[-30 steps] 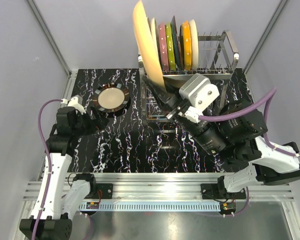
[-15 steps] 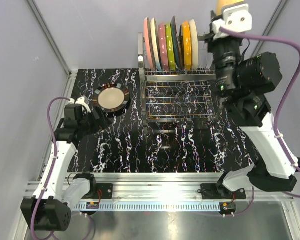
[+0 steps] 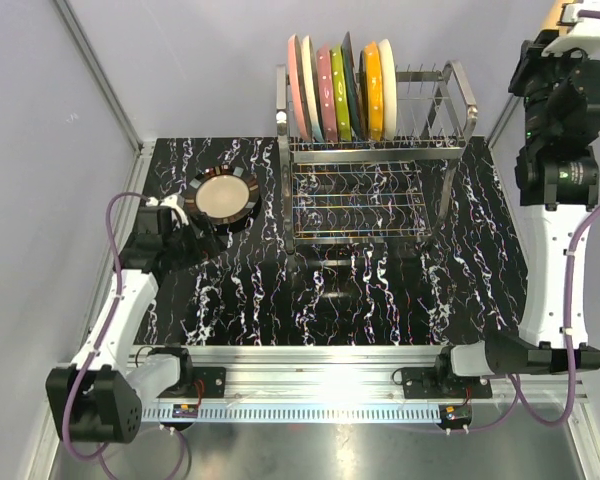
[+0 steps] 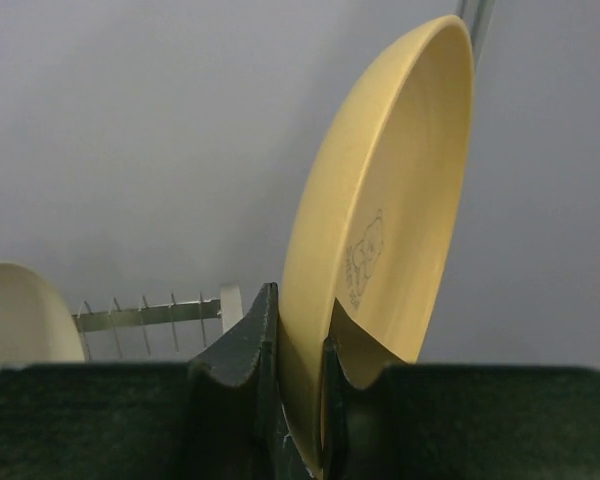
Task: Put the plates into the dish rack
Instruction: Insert the plate into the dish rack
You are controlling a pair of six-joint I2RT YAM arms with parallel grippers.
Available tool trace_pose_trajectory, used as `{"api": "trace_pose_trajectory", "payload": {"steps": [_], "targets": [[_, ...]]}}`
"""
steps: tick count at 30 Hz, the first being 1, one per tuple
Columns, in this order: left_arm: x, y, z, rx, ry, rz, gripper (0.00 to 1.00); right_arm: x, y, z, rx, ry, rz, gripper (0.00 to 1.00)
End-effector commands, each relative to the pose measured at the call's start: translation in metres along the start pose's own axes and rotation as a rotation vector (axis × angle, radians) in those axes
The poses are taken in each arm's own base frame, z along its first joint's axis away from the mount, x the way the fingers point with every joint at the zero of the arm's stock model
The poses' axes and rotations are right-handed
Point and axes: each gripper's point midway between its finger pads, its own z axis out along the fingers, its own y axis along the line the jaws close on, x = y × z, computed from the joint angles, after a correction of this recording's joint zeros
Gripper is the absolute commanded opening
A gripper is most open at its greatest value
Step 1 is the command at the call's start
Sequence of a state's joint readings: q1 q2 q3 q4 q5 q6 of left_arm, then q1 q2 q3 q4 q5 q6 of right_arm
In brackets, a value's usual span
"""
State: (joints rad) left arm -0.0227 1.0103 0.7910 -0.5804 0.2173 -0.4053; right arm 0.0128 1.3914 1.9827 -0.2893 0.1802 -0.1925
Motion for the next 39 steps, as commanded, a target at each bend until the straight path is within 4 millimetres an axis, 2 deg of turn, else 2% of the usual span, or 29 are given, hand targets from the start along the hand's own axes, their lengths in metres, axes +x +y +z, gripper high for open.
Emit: {"api": "trace_pose_trajectory", "payload": {"steps": [1,3,4,9,12,13,14,20,26,31,34,35,39], "targets": [[-0.011,-0.008,0.011,0.051,-0.017,0.036,0.99,-0.048,0.041,-0.021,-0.293,-0.128,0.183,0.00],[-0.013,-0.013,0.015,0.078,-0.004,0.039,0.99,-0.054,0.063,-0.025,-0.425,-0.139,0.226,0.00],[-0.013,-0.013,0.019,0.076,0.012,0.038,0.99,-0.058,0.067,-0.026,-0.452,-0.141,0.260,0.01],[-0.008,-0.003,0.031,0.039,0.050,0.050,0.99,-0.054,0.091,-0.022,-0.622,-0.135,0.348,0.00],[-0.005,-0.005,0.035,0.053,0.060,0.044,0.99,-0.050,0.096,-0.021,-0.707,-0.115,0.398,0.00],[-0.006,-0.006,0.035,0.058,0.061,0.044,0.99,-0.043,0.098,-0.020,-0.726,-0.088,0.449,0.00],[-0.007,-0.007,0.035,0.063,0.060,0.045,0.99,-0.050,0.099,-0.020,-0.754,-0.130,0.455,0.00],[-0.002,-0.008,0.036,0.080,0.068,0.050,0.99,-0.021,0.110,-0.018,-0.922,-0.048,0.579,0.00],[-0.004,-0.008,0.037,0.078,0.069,0.045,0.99,0.005,0.116,-0.009,-0.942,0.011,0.659,0.00],[-0.002,-0.009,0.038,0.080,0.074,0.040,0.99,0.019,0.119,-0.007,-0.924,0.044,0.665,0.00],[-0.002,-0.009,0.038,0.084,0.077,0.039,0.99,0.026,0.131,-0.006,-0.915,0.062,0.628,0.00],[-0.002,-0.009,0.038,0.084,0.077,0.039,0.99,0.035,0.139,-0.005,-0.893,0.105,0.639,0.00],[-0.002,-0.010,0.038,0.089,0.078,0.039,0.99,0.045,0.146,0.002,-0.821,0.134,0.588,0.00]]}}
